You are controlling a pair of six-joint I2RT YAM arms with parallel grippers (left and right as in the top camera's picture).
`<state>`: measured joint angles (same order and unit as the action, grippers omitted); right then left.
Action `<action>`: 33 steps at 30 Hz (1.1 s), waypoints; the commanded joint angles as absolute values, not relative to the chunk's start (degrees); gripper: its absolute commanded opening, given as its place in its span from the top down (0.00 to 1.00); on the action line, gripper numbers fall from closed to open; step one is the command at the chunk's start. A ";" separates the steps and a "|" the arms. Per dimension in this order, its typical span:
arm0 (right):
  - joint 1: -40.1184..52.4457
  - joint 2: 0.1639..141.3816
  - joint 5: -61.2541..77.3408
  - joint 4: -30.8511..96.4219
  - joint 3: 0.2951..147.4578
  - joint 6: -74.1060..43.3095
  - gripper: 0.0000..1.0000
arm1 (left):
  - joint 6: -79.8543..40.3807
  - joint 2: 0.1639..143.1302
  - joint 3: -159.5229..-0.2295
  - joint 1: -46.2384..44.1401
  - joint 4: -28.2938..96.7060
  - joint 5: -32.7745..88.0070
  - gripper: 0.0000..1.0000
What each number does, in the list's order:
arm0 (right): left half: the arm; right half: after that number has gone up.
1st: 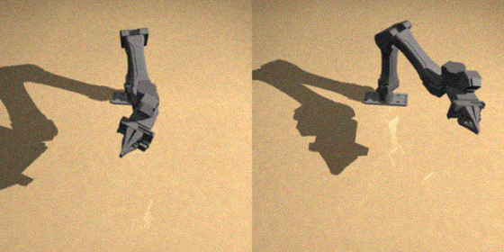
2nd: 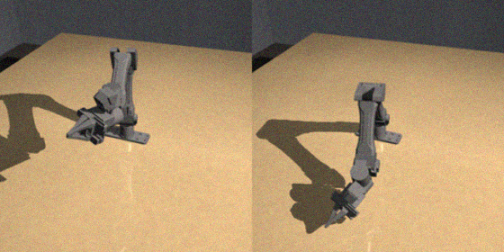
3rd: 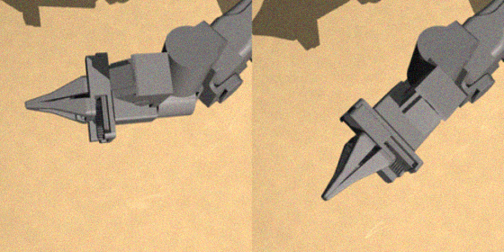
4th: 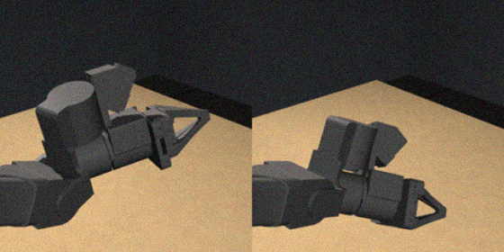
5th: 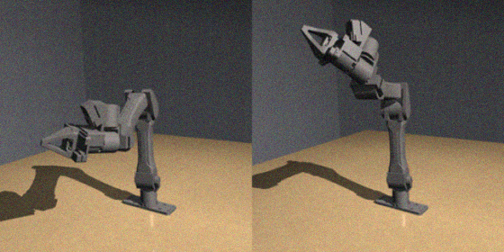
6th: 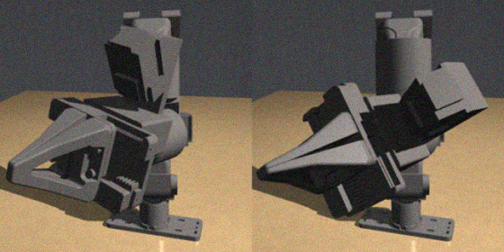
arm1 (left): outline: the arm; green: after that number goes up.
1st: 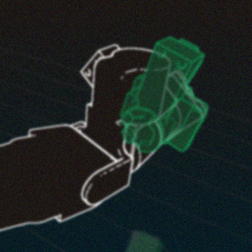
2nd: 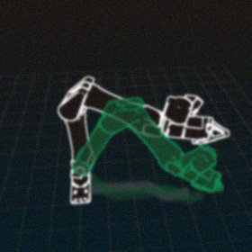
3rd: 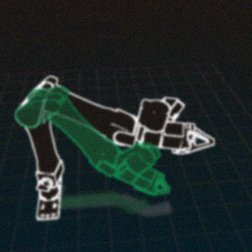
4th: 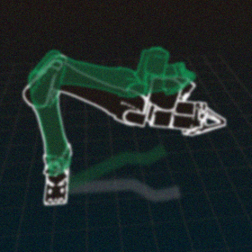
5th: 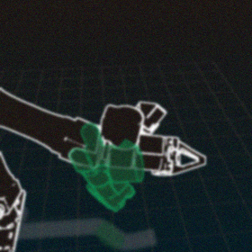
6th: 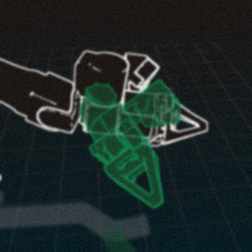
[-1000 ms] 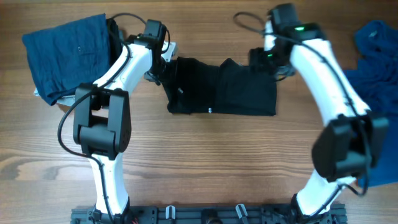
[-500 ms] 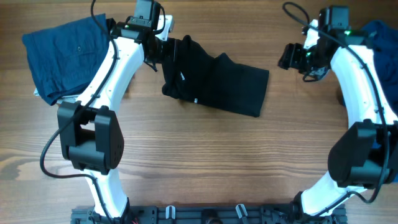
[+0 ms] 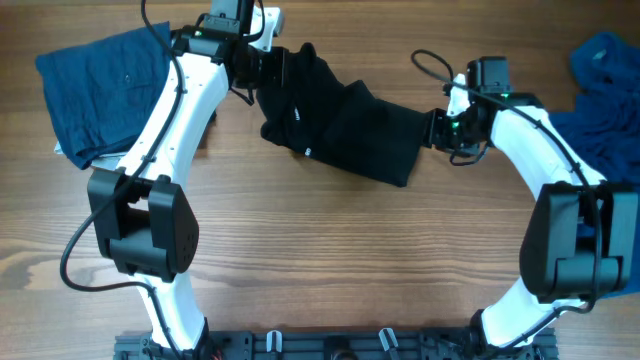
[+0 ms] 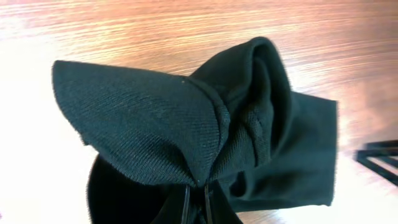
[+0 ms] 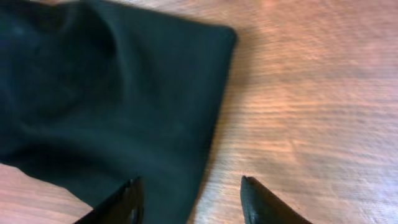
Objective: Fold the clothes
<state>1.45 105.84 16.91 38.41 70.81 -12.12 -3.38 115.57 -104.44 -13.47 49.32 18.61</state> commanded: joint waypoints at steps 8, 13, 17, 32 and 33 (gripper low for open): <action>0.99 105.65 11.25 39.59 70.48 -12.19 0.52 | -0.21 113.08 -106.41 -21.23 45.04 22.63 0.96; -0.71 105.65 6.98 41.17 70.48 -13.74 0.47 | -0.21 113.08 -106.41 -24.67 44.69 22.48 0.96; -2.85 105.65 6.72 41.01 69.91 -15.40 0.48 | -0.21 113.08 -106.41 -26.87 44.34 22.48 0.96; -6.50 105.65 4.93 40.62 67.37 -14.96 0.47 | 1.30 115.92 -106.30 -35.40 40.18 18.02 0.94; -6.50 105.65 4.93 40.73 67.37 -14.94 0.47 | 1.30 116.79 -106.30 -35.70 39.75 17.58 0.94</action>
<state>-6.33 105.84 5.89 40.84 67.77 -14.74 0.16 115.59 -104.55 -34.54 41.15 18.24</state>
